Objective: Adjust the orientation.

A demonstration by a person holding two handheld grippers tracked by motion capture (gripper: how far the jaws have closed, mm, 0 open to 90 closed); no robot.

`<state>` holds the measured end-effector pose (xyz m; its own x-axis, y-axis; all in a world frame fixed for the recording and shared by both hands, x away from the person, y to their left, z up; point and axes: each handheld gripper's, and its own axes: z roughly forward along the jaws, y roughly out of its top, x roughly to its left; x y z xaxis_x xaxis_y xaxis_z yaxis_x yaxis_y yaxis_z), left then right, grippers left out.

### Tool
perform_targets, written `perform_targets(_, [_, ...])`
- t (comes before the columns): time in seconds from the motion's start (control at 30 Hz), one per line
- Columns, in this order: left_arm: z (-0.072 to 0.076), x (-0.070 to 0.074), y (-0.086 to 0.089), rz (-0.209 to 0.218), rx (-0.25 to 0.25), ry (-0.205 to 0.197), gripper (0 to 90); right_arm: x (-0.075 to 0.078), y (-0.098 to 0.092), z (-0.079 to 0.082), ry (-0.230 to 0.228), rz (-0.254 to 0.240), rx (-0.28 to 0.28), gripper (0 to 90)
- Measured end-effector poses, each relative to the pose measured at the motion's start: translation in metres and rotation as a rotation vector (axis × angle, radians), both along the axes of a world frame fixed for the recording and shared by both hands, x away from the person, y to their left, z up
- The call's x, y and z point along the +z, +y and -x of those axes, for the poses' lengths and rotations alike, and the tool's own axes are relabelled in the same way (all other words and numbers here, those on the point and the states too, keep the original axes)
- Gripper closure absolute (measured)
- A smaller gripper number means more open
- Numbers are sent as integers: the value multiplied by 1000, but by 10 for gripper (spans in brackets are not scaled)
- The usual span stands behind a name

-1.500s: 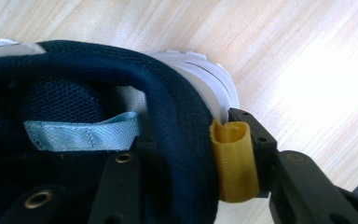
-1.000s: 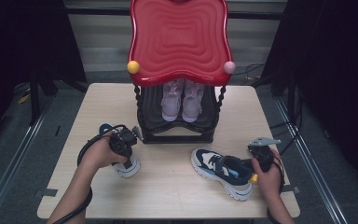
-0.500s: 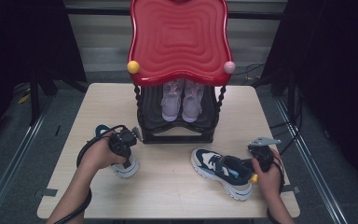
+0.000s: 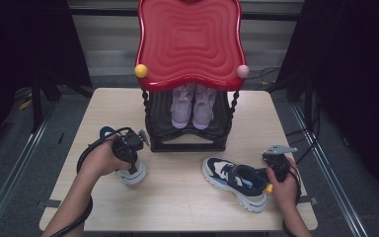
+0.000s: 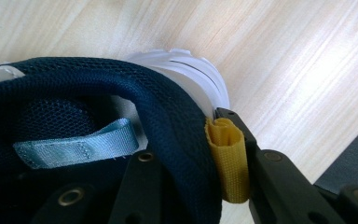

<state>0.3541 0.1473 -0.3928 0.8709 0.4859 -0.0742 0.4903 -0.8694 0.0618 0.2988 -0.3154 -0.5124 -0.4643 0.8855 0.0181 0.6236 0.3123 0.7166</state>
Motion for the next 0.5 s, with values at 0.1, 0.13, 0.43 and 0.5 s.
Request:
perform_targets(0.1, [0, 8, 0, -5, -14, -5, 723, 0, 0, 0, 0, 0, 0, 130])
perform_targets(0.13, [1, 9, 0, -1, -8, -7, 723, 0, 0, 0, 0, 0, 0, 130])
perform_targets(0.43, [0, 27, 1, 8, -19, -2, 723, 0, 0, 0, -1, 0, 1, 129])
perform_targets(0.5, [-1, 32, 1, 4, -30, 3, 723, 0, 0, 0, -1, 1, 0, 130])
